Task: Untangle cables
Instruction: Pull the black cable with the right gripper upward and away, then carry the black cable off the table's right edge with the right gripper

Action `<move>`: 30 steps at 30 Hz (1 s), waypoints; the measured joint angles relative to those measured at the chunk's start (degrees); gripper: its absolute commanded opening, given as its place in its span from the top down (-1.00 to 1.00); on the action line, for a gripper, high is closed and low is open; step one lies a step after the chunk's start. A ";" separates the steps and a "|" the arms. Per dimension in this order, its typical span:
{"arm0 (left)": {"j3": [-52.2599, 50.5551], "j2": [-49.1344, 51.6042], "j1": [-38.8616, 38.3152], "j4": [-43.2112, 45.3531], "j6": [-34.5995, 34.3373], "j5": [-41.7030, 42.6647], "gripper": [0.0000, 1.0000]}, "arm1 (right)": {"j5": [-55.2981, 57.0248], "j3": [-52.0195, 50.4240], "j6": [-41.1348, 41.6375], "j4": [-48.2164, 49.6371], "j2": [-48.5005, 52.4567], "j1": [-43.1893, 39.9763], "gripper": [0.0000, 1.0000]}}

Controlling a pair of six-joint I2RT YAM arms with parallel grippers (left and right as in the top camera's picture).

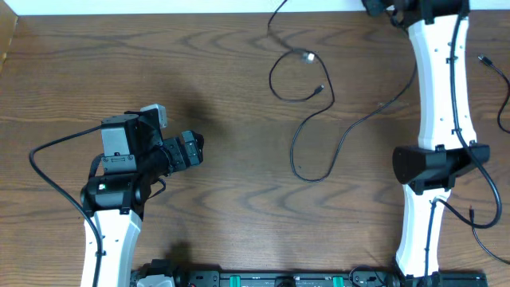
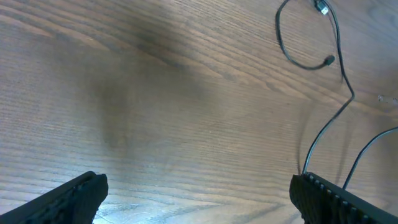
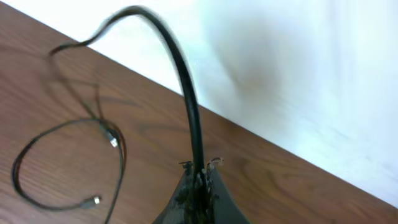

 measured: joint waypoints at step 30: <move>0.00 0.00 0.00 0.00 -0.02 0.00 -0.97 | 11.45 0.55 0.00 0.00 -0.02 -39.58 0.98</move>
